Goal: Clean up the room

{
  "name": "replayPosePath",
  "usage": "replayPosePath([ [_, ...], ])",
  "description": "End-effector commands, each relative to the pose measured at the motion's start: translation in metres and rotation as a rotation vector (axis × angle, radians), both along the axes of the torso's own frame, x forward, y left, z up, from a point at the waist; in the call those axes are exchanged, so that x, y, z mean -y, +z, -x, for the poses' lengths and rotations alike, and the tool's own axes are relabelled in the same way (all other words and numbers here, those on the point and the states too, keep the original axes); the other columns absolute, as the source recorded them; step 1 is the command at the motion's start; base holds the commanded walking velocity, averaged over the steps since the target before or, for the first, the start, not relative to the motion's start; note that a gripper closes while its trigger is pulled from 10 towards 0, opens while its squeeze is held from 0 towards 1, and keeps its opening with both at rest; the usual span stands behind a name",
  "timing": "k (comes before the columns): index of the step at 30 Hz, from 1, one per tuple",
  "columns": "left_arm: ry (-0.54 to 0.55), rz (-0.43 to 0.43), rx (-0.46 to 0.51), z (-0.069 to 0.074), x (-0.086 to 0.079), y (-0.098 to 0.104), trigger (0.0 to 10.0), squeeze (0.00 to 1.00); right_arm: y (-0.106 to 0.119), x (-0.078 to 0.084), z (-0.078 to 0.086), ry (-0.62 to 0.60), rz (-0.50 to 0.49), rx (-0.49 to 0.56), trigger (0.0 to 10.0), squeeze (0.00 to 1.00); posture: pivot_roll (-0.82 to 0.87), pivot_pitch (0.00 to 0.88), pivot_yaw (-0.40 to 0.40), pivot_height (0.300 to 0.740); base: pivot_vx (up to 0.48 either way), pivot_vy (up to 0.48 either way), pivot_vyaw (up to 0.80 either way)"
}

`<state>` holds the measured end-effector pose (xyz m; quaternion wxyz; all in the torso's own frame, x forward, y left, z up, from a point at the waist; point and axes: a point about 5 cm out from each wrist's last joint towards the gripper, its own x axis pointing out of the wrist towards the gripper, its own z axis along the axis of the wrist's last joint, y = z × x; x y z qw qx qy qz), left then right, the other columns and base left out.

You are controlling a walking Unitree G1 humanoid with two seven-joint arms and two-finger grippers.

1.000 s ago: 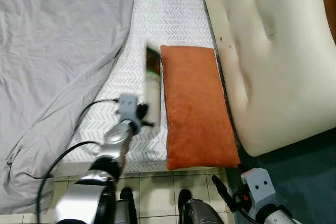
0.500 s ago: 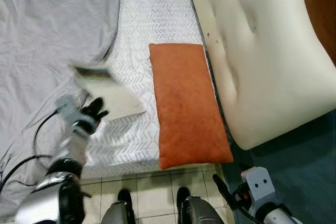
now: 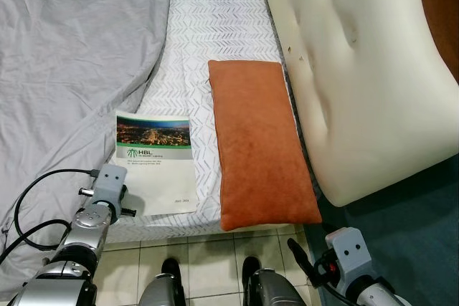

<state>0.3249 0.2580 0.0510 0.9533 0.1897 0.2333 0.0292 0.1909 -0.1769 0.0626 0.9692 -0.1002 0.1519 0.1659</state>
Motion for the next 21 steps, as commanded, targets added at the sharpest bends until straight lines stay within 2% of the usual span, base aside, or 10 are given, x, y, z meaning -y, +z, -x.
replayPosePath([
  [1,-0.011,-0.081,-0.083,0.012,0.003,-0.018,10.0,0.00,-0.008,0.002,0.008,-0.010,0.008,-0.048,10.0,0.02,-0.26,0.387,-0.097,0.740,0.000,0.000,0.00],
  [2,-0.006,-0.109,-0.077,0.011,0.006,-0.018,10.0,0.00,-0.008,0.002,0.009,-0.009,0.008,-0.049,10.0,0.02,-0.26,0.387,-0.097,0.740,0.000,0.000,0.00],
  [5,0.060,-0.078,-0.014,0.000,0.016,-0.010,10.0,0.00,-0.008,0.001,0.015,-0.014,0.007,-0.056,10.0,0.01,-0.28,0.397,-0.090,0.740,0.000,0.000,0.00],
  [8,0.151,0.086,0.005,-0.003,0.025,-0.010,10.0,0.00,-0.009,0.002,0.020,-0.021,0.008,-0.063,10.0,0.02,-0.29,0.401,-0.082,0.740,0.000,0.000,0.00],
  [10,0.233,0.251,-0.015,-0.002,0.032,-0.016,10.0,0.00,-0.009,0.002,0.023,-0.027,0.008,-0.067,10.0,0.02,-0.30,0.405,-0.078,0.740,0.000,0.000,0.00],
  [12,0.246,0.298,-0.025,-0.001,0.037,-0.018,10.0,0.00,-0.009,0.002,0.025,-0.029,0.009,-0.068,10.0,0.01,-0.30,0.406,-0.076,0.740,0.000,0.000,0.00],
  [13,0.225,0.349,-0.044,-0.003,0.051,-0.020,10.0,0.00,-0.008,0.002,0.028,-0.038,0.009,-0.071,10.0,0.01,-0.31,0.414,-0.073,0.740,0.000,0.000,0.00],
  [14,0.199,0.366,-0.049,-0.006,0.060,-0.019,10.0,0.00,-0.008,0.002,0.030,-0.041,0.009,-0.074,10.0,0.02,-0.32,0.418,-0.072,0.740,0.000,0.000,0.00],
  [17,0.183,0.378,-0.052,-0.007,0.065,-0.019,10.0,0.00,-0.008,0.002,0.031,-0.043,0.009,-0.076,10.0,0.02,-0.32,0.419,-0.072,0.740,0.000,0.000,0.00],
  [21,0.121,0.328,-0.037,-0.016,0.073,-0.009,10.0,0.00,-0.008,0.002,0.045,-0.062,0.012,-0.094,10.0,0.01,-0.35,0.444,-0.064,0.740,0.000,0.000,0.00],
])
